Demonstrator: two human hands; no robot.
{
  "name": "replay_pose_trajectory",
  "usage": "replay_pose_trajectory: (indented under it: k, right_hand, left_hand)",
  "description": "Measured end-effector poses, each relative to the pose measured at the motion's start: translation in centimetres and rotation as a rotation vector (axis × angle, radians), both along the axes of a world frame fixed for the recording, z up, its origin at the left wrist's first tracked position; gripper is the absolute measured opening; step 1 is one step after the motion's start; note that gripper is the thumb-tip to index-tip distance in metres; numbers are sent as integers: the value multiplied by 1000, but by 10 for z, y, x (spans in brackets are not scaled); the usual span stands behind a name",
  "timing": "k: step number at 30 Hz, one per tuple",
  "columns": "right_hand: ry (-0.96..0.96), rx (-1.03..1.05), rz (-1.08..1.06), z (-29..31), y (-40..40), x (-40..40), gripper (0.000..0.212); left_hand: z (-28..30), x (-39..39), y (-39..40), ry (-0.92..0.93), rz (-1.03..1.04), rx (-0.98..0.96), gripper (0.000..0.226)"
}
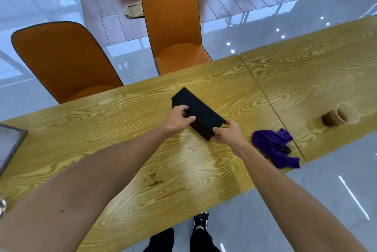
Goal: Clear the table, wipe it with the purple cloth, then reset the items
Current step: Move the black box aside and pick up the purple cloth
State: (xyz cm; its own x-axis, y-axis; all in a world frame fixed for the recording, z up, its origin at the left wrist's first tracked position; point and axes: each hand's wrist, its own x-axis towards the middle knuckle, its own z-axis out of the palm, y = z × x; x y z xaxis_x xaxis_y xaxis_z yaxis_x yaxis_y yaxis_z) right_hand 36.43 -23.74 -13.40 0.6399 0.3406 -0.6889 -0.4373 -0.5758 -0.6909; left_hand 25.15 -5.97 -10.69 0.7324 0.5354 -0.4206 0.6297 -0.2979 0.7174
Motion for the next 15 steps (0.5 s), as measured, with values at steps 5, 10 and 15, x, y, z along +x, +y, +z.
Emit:
replay_pose_trajectory:
  k: [5,10,15]
  right_hand:
    - [-90,28,-9,9,-4,14,43]
    - [-395,-131,160,13,-41,29,46]
    - [-835,-618,396,-1,-106,46,49]
  left_hand:
    - [-9,8,-18,-54,14,-12,52]
    - [-15,22,-53,-68,-92,25,49]
    - [-16,47,-98,16,-121,210,41]
